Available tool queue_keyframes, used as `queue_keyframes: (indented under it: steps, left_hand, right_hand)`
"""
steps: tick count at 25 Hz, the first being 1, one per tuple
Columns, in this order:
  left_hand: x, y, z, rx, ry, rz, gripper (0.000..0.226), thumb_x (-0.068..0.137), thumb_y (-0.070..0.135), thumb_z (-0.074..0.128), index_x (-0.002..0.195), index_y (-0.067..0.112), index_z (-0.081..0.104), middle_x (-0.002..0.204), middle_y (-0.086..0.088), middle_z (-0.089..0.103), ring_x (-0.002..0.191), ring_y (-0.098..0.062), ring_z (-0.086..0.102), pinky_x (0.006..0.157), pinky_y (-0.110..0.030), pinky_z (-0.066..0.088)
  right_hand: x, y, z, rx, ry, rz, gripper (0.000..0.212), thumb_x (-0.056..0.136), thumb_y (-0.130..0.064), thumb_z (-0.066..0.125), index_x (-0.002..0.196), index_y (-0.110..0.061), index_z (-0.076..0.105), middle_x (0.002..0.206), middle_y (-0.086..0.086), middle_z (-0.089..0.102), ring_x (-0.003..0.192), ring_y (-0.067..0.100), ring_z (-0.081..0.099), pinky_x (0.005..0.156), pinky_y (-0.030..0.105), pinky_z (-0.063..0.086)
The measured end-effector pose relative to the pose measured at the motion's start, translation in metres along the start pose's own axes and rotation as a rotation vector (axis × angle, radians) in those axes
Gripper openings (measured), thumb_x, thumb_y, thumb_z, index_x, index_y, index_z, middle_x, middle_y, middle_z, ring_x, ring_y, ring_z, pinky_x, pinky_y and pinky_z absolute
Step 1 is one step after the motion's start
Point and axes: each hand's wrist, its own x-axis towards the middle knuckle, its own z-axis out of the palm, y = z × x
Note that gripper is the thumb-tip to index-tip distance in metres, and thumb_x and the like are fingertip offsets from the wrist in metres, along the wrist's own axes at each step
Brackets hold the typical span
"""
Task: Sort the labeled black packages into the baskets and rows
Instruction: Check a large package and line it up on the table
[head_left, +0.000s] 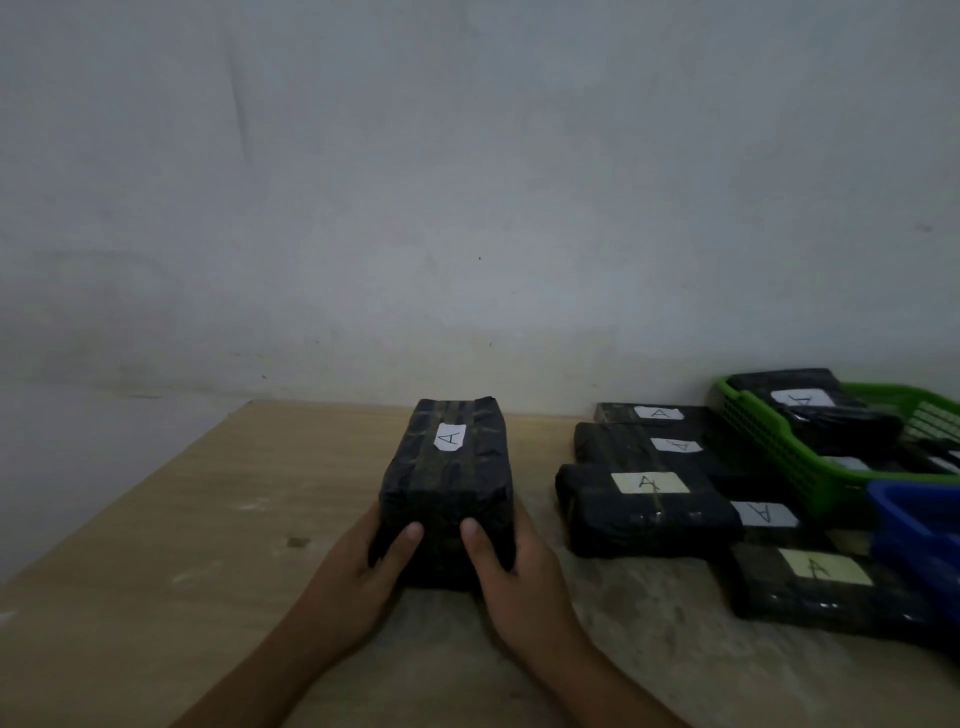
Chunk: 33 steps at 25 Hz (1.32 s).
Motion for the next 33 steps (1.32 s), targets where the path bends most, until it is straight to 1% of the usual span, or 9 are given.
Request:
queue_keyframes:
  steps: [2, 7, 11, 15, 19, 21, 25, 29, 33]
  left_hand:
    - [0.014, -0.004, 0.007, 0.026, -0.046, -0.005, 0.041, 0.091, 0.030, 0.056, 0.131, 0.025, 0.051, 0.119, 0.018, 0.065, 0.109, 0.010, 0.058, 0.096, -0.021, 0.048]
    - [0.052, -0.009, 0.030, 0.024, -0.068, 0.006, 0.042, 0.095, 0.017, 0.054, 0.135, 0.025, 0.044, 0.118, 0.019, 0.058, 0.100, 0.026, 0.051, 0.085, -0.005, 0.045]
    - [0.075, -0.013, 0.047, -0.020, -0.079, 0.019, 0.043, 0.095, 0.012, 0.055, 0.135, 0.022, 0.045, 0.117, 0.016, 0.060, 0.099, 0.021, 0.055, 0.079, -0.002, 0.045]
    - [0.094, -0.016, 0.070, -0.032, -0.101, 0.035, 0.046, 0.094, 0.015, 0.057, 0.137, 0.024, 0.045, 0.120, 0.013, 0.061, 0.102, 0.020, 0.055, 0.078, -0.002, 0.044]
    - [0.111, -0.020, 0.087, 0.010, -0.066, 0.017, 0.045, 0.094, 0.015, 0.058, 0.136, 0.021, 0.044, 0.115, 0.012, 0.059, 0.093, 0.025, 0.052, 0.075, 0.004, 0.040]
    - [0.117, -0.022, 0.092, 0.061, -0.029, 0.020, 0.042, 0.095, 0.017, 0.056, 0.135, 0.017, 0.046, 0.117, 0.006, 0.059, 0.097, 0.013, 0.055, 0.074, 0.003, 0.038]
    - [0.122, -0.027, 0.101, 0.138, 0.041, 0.026, 0.041, 0.096, 0.021, 0.053, 0.136, 0.013, 0.047, 0.124, -0.005, 0.061, 0.110, -0.016, 0.057, 0.084, -0.022, 0.041]
    - [0.117, -0.027, 0.103, 0.095, 0.097, 0.016, 0.036, 0.096, 0.022, 0.053, 0.132, 0.019, 0.048, 0.122, -0.002, 0.061, 0.111, -0.017, 0.057, 0.092, -0.030, 0.044]
    - [0.113, -0.025, 0.100, -0.004, 0.125, -0.043, 0.034, 0.093, 0.023, 0.059, 0.125, 0.027, 0.050, 0.118, 0.008, 0.058, 0.113, -0.010, 0.053, 0.096, -0.031, 0.046]
  right_hand:
    - [0.002, 0.003, 0.000, -0.098, 0.039, 0.028, 0.054, 0.097, -0.036, 0.055, 0.146, -0.031, 0.032, 0.137, -0.016, 0.051, 0.124, 0.000, 0.049, 0.090, 0.001, 0.037]
    - [-0.002, 0.014, 0.005, -0.297, 0.065, -0.058, 0.085, 0.092, -0.045, 0.050, 0.154, -0.033, -0.007, 0.164, -0.010, 0.007, 0.149, 0.007, 0.012, 0.120, 0.031, 0.023]
    - [0.000, 0.012, 0.001, -0.521, 0.095, -0.121, 0.079, 0.093, -0.054, 0.037, 0.152, -0.034, -0.013, 0.155, -0.013, -0.035, 0.144, 0.003, -0.028, 0.118, 0.026, -0.001]
    - [0.010, 0.018, -0.002, -0.548, 0.072, -0.057, 0.085, 0.084, -0.067, 0.020, 0.155, -0.028, -0.005, 0.154, -0.012, -0.037, 0.146, 0.008, -0.026, 0.120, 0.028, 0.003]
    - [0.019, 0.021, -0.008, -0.421, -0.037, 0.064, 0.081, 0.094, -0.065, 0.034, 0.155, -0.028, -0.003, 0.158, -0.015, -0.027, 0.148, 0.005, -0.017, 0.122, 0.027, 0.008]
    - [0.023, 0.023, -0.010, -0.336, -0.082, 0.112, 0.077, 0.096, -0.060, 0.036, 0.156, -0.027, 0.000, 0.162, -0.012, -0.017, 0.149, 0.005, -0.010, 0.119, 0.025, 0.008]
    - [0.025, 0.027, -0.011, -0.346, -0.065, 0.095, 0.074, 0.097, -0.057, 0.038, 0.156, -0.025, 0.007, 0.164, -0.007, -0.011, 0.150, 0.008, -0.008, 0.118, 0.025, 0.009]
    - [0.023, 0.027, -0.009, -0.427, -0.003, 0.135, 0.066, 0.096, -0.059, 0.035, 0.152, -0.029, 0.019, 0.165, -0.004, -0.005, 0.151, 0.015, -0.006, 0.121, 0.039, 0.009]
    - [0.021, 0.030, -0.008, -0.392, 0.015, 0.071, 0.060, 0.095, -0.059, 0.036, 0.145, -0.027, 0.032, 0.162, -0.002, 0.015, 0.150, 0.013, 0.010, 0.119, 0.034, 0.020]
